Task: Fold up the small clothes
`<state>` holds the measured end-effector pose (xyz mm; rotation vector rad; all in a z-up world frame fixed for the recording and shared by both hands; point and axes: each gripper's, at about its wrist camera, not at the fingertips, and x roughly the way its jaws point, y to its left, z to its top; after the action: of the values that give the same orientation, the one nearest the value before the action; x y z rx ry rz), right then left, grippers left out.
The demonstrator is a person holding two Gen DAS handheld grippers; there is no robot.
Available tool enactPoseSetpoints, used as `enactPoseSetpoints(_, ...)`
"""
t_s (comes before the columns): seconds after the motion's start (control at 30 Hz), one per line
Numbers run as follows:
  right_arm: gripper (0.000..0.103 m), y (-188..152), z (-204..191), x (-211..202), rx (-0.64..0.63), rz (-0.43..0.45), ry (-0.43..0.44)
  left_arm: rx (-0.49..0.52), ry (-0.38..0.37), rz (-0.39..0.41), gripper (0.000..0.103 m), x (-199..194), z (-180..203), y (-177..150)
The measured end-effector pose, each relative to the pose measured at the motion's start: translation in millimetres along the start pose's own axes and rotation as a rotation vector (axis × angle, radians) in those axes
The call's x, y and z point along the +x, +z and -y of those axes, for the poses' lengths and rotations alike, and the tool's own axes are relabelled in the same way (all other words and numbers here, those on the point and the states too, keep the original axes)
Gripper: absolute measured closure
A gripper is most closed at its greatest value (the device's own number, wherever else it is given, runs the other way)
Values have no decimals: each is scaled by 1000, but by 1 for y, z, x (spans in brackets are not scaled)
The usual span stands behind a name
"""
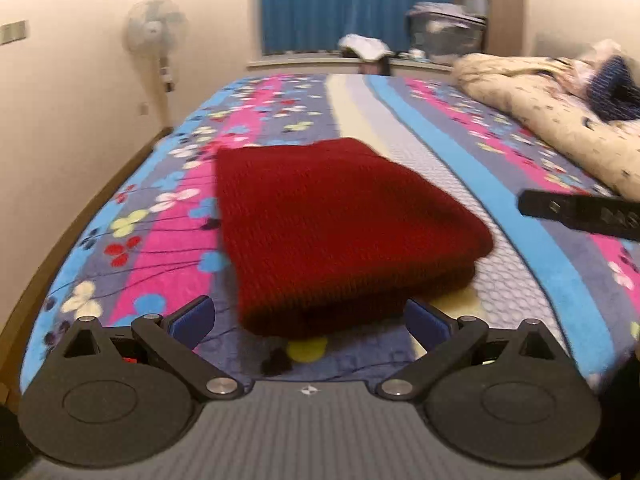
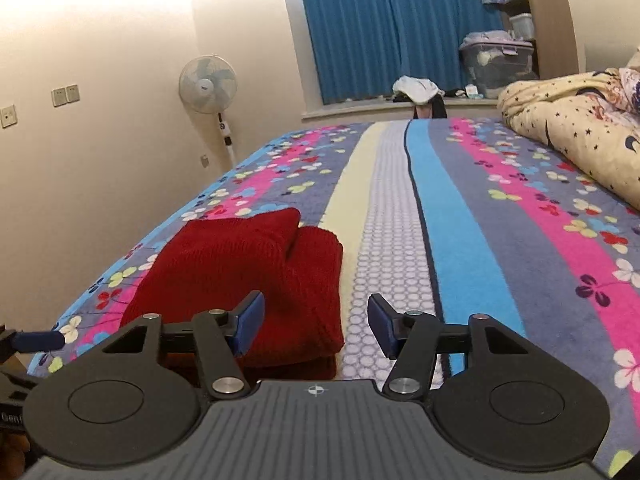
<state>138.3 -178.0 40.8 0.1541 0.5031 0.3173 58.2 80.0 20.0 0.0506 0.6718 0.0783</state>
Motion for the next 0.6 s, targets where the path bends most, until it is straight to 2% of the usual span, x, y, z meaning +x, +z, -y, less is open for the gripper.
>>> enactPoseSetpoints(0.2, 42, -4, -24, 1, -67, -19, 51, -74, 42, -2, 1, 4, -11, -1)
enactPoseSetpoints(0.27, 40, -3, -31, 1, -83, -23, 68, -76, 50, 10, 1, 2, -11, -1)
enactPoseSetpoints(0.33, 32, -3, -37, 3, -90, -30, 79, -73, 50, 7, 1, 3, -11, 0)
enactPoseSetpoints(0.57, 26, -9, -47, 4, -138, -29, 94, -51, 95, 1, 1, 3, -5, 0)
enactPoseSetpoints(0.6, 26, -10, -49, 8, -163, -54, 80, -56, 94, -1, 1, 4, -6, 0)
